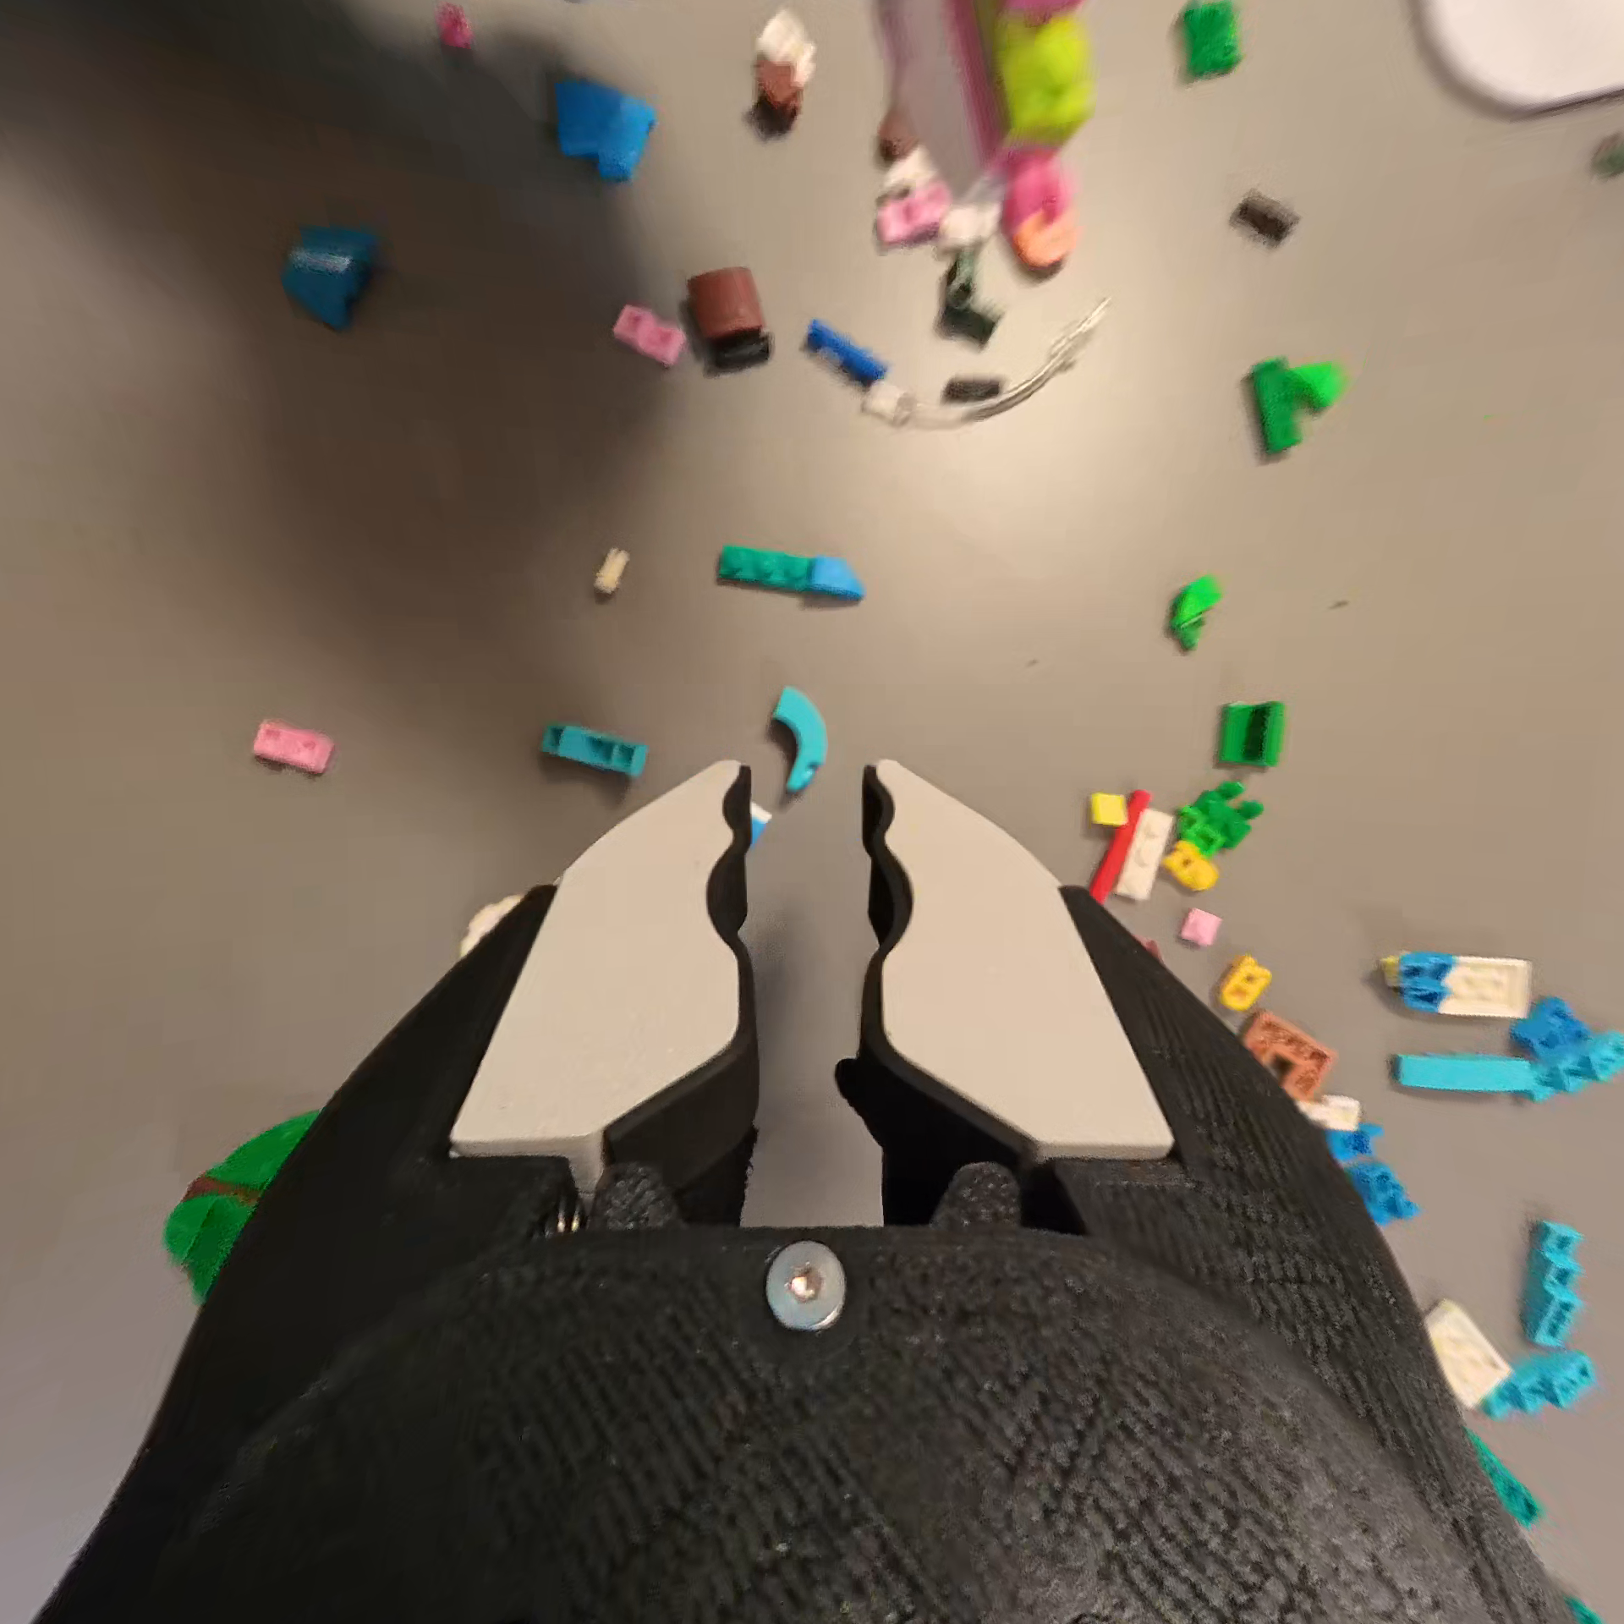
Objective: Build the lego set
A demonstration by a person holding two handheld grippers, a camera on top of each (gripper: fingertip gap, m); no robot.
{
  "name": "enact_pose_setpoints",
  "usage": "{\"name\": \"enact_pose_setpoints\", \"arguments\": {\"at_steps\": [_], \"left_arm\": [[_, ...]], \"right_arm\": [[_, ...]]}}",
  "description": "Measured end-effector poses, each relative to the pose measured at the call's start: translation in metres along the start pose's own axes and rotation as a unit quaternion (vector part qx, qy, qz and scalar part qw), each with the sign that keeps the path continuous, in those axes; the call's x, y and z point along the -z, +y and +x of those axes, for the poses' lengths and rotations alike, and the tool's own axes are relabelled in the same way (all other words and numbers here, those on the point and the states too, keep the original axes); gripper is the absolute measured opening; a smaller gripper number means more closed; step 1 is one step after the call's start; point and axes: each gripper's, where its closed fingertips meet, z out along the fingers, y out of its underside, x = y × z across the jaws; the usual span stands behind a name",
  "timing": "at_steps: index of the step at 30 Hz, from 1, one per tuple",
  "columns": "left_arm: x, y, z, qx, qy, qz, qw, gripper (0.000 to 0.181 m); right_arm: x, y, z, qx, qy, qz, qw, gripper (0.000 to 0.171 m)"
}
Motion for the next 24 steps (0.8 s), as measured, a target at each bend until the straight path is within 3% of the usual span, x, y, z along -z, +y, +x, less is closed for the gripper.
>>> {"name": "enact_pose_setpoints", "arguments": {"at_steps": [2,6,12,16,24], "left_arm": [[-0.001,0.0,0.002,0.004,0.009,0.002,1.0,0.008],[-0.002,-0.002,0.008,0.02,0.036,0.017,0.999,0.008],[-0.006,-0.003,0.022,0.042,0.091,0.03,0.994,0.008],[-0.01,0.0,0.028,0.055,0.115,0.031,0.991,0.008],[-0.013,0.002,0.031,0.084,0.141,0.043,0.986,0.008]], "right_arm": [[0.01,-0.025,0.008,-0.006,0.024,0.086,0.996,0.024],[0.038,-0.074,-0.001,-0.08,-0.029,0.232,0.969,0.025],[0.044,-0.093,-0.006,-0.091,-0.05,0.28,0.954,0.026],[0.045,-0.091,-0.005,-0.087,-0.048,0.29,0.952,0.013],[0.044,-0.085,-0.008,-0.077,-0.055,0.293,0.951,0.009]]}}
